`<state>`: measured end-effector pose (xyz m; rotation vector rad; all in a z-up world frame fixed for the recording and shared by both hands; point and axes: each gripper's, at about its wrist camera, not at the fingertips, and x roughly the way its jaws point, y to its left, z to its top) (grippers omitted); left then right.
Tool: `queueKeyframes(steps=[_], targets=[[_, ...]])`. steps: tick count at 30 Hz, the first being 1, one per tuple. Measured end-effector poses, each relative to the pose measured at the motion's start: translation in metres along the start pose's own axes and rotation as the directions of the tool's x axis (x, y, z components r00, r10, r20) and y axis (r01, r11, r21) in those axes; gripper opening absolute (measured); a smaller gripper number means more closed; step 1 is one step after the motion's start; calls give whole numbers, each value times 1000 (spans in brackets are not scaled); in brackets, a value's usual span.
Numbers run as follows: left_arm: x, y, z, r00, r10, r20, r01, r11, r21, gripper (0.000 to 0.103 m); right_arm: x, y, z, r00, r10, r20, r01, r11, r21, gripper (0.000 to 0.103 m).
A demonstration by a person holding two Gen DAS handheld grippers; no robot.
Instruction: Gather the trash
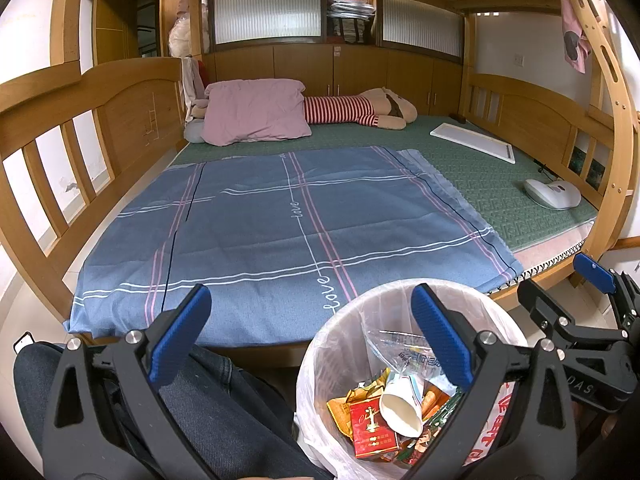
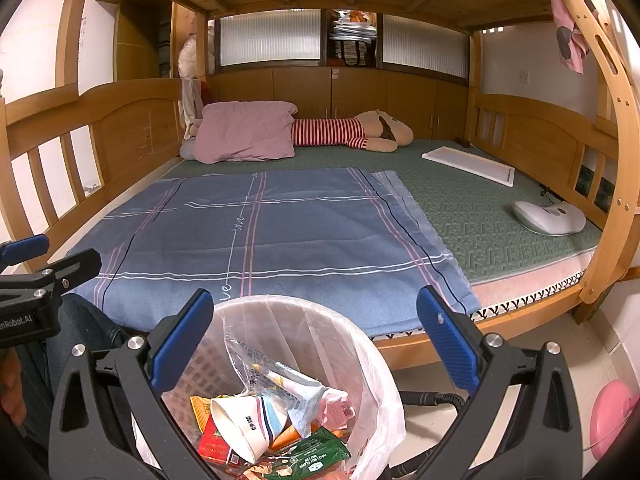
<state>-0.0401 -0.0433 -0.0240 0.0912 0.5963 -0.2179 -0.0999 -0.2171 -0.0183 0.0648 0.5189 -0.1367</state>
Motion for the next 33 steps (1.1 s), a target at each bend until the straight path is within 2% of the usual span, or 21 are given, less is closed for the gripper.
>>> queueKeyframes(steps=[33], targets=[[2, 7, -6, 1000, -8, -19, 8, 999, 37, 100, -7, 5, 0, 1000, -11, 9, 11, 999, 30, 99]])
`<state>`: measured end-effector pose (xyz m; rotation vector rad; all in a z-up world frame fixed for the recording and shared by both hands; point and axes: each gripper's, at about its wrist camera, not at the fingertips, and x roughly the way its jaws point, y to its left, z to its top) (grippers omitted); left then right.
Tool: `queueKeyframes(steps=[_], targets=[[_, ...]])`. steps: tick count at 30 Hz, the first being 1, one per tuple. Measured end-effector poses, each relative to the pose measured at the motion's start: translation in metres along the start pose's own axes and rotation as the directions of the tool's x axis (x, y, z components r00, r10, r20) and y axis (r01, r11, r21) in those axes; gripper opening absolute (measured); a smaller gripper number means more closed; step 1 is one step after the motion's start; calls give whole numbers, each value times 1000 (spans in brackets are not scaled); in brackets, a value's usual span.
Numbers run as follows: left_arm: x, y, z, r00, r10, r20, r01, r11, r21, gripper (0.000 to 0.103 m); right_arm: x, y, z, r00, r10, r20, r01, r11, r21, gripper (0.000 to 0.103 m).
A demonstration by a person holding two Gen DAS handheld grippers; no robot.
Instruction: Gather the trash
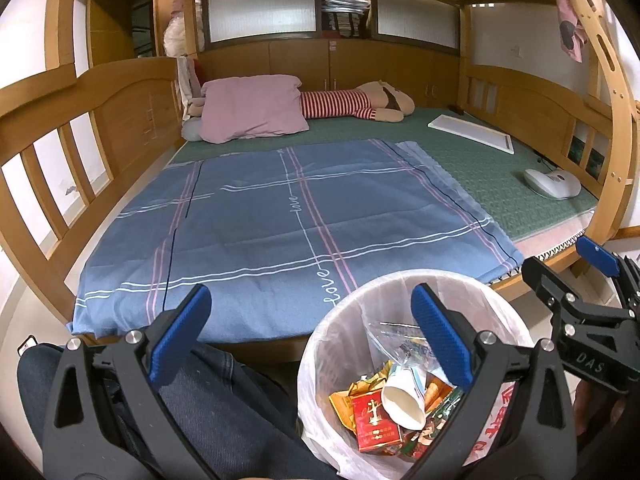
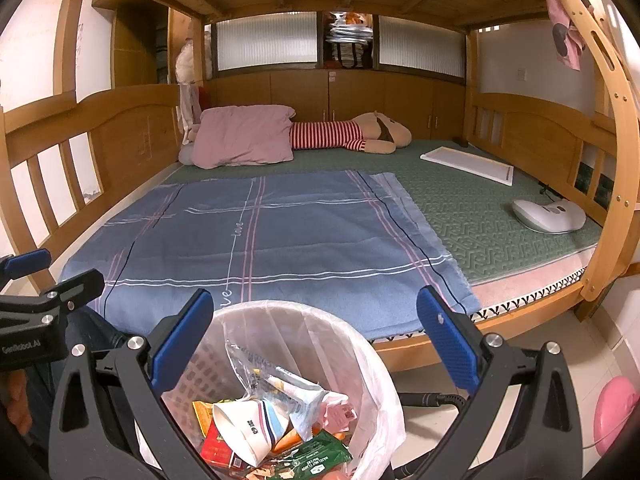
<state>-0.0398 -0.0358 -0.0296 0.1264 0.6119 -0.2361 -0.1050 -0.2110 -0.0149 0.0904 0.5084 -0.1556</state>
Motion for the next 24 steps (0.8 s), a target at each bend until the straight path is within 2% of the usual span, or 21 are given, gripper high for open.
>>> queueKeyframes(steps=[24], targets=[[7, 5, 3, 1000, -7, -22, 7, 1000, -10, 100, -3, 6, -4, 1000, -8, -7, 8, 1000, 16, 99]])
